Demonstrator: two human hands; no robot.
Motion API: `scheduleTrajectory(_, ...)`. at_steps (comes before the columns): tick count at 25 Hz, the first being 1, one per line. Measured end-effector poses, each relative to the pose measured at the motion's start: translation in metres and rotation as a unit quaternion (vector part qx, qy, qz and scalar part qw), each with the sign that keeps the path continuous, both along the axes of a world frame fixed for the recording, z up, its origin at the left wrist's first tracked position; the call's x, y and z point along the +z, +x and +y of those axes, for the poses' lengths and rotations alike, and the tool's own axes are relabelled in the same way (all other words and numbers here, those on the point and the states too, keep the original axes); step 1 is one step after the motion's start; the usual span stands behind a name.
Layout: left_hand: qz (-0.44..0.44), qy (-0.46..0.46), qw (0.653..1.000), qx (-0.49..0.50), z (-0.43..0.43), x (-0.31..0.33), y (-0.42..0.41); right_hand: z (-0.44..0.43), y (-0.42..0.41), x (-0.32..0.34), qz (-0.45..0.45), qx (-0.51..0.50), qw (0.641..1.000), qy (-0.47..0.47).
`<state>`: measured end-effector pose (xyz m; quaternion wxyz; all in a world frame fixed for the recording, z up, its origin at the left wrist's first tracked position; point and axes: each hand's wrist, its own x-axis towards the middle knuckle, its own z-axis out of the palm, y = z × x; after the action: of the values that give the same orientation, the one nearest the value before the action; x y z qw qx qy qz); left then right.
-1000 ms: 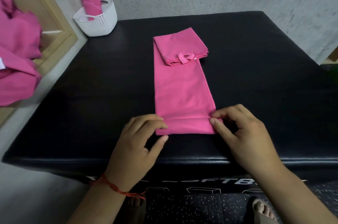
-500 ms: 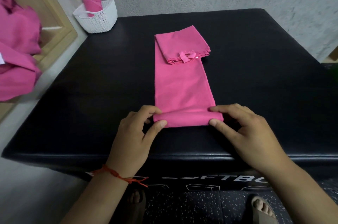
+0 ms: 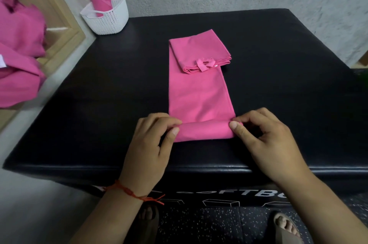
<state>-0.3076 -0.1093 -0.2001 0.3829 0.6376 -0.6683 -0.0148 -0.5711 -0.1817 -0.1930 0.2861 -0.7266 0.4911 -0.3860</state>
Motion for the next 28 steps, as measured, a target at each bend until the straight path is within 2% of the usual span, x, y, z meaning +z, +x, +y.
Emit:
scheduleTrajectory(2, -0.043, -0.031, 0.998, -0.036, 0.005, -0.001, 0.0, -0.001, 0.0, -0.002, 0.011, -0.007, 1.0, -0.01)
scheduleTrajectory(5, -0.06, -0.027, 0.996, -0.054, 0.007, 0.0, 0.003, 0.002, 0.002, -0.004, 0.028, -0.016, 0.998, -0.055)
scheduleTrajectory(8, -0.055, 0.0, 0.998, -0.043, 0.005, 0.0, 0.003, 0.006, 0.003, -0.007, 0.07, 0.009, 0.986, -0.15)
scheduleTrajectory(10, -0.03, 0.017, 0.999, -0.038, 0.004, -0.001, 0.004, 0.006, 0.002, -0.009, 0.088, 0.017, 0.981, -0.174)
scheduleTrajectory(18, 0.059, 0.091, 0.994, 0.005, -0.004, 0.001, 0.003, -0.001, 0.003, -0.013, 0.152, 0.023, 0.982, -0.109)
scheduleTrajectory(22, 0.08, 0.114, 0.99, 0.015, -0.002, 0.002, 0.004, -0.002, 0.002, -0.01, 0.138, 0.033, 0.986, -0.088)
scheduleTrajectory(28, 0.092, 0.097, 0.99, -0.034, 0.002, 0.004, 0.009, 0.009, -0.007, -0.001, 0.088, 0.058, 0.993, -0.052)
